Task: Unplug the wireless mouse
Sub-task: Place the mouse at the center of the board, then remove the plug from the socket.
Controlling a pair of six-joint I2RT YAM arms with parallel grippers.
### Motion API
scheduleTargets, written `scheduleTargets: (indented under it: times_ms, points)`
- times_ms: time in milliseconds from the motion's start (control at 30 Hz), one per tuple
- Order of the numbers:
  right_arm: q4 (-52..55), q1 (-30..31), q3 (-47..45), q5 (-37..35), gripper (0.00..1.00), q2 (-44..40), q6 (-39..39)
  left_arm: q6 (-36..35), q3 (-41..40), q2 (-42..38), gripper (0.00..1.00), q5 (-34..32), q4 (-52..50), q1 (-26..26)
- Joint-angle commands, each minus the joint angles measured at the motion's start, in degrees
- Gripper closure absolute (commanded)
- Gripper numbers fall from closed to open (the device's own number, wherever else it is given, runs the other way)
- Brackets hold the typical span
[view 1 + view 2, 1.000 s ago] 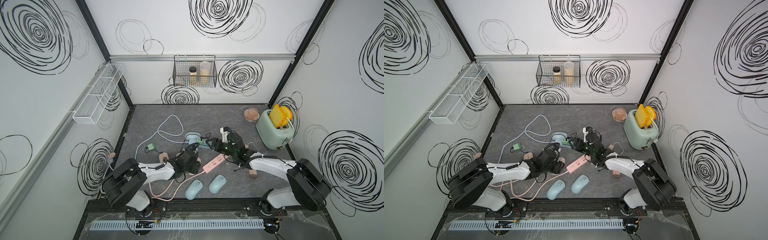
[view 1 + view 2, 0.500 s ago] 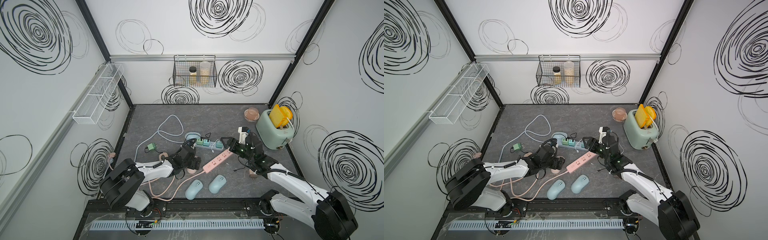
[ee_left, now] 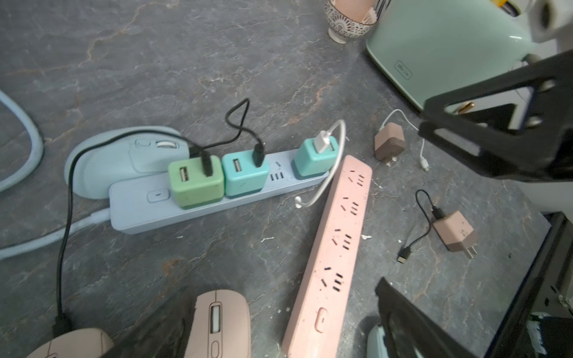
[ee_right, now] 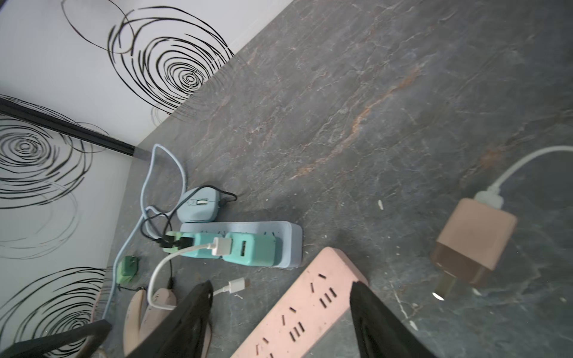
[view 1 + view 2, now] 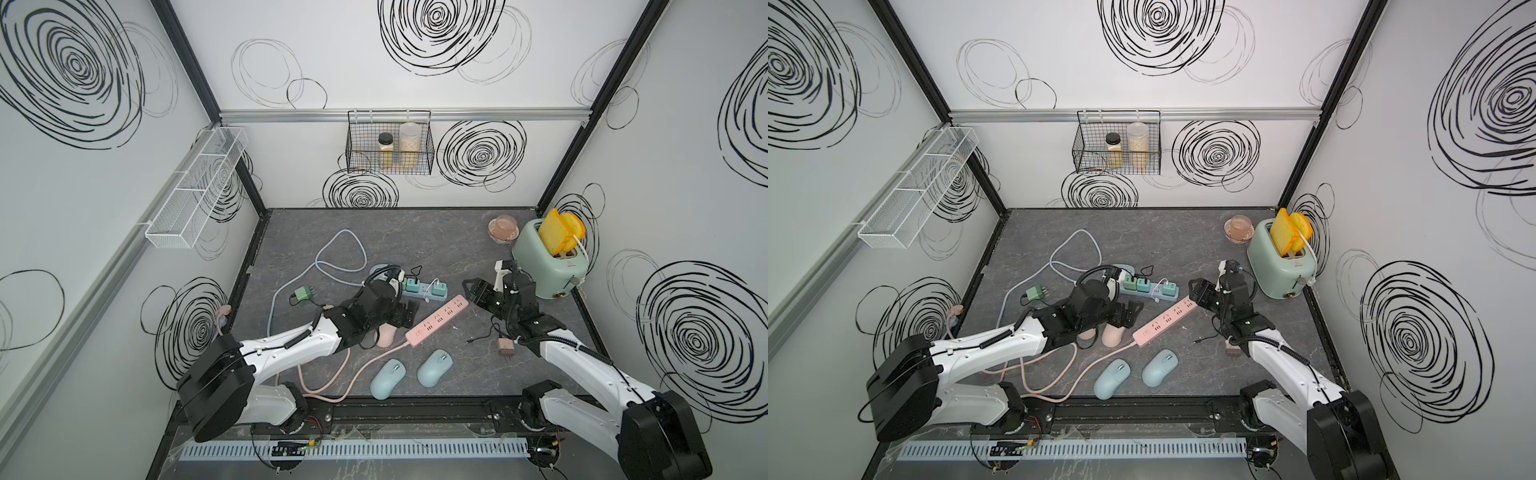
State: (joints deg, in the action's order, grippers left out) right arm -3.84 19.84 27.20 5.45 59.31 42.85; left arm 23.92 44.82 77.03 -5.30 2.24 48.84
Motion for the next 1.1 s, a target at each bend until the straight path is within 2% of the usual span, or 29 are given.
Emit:
scheduleTargets:
  times_ms: [0,167,333,467,667,867,1067]
  points:
    - [1.8,-0.2,0.5,-1.3,0.28,1.5,-3.5,-5.4,7.1,4.4,0.08,-4.3,-3.2,2.6]
    - [2.9,-0.1,2.0,-1.4,0.32,4.8,-4.7,-6.2,13.4,11.0,0.08,-1.2,-3.7,2.5]
    - [2.9,0.1,3.0,0.5,0.32,7.3,-6.3,-8.8,21.7,17.9,0.11,-3.9,-9.6,2.9]
    - [3.0,1.3,4.7,0.1,0.32,8.6,-8.8,-7.3,18.1,16.7,0.15,-4.5,-7.7,1.0]
    - [5.0,7.1,8.9,-5.4,0.29,11.4,-11.8,-4.3,9.5,10.6,0.17,-0.8,-2.2,-5.3]
    - [6.4,8.5,11.5,-7.9,0.29,13.2,-11.0,-5.8,9.7,9.6,0.26,-1.8,-2.2,-8.7]
    - [8.0,11.1,14.1,-10.7,0.27,15.4,-10.8,-5.8,13.4,13.5,0.22,0.4,-1.7,-11.1]
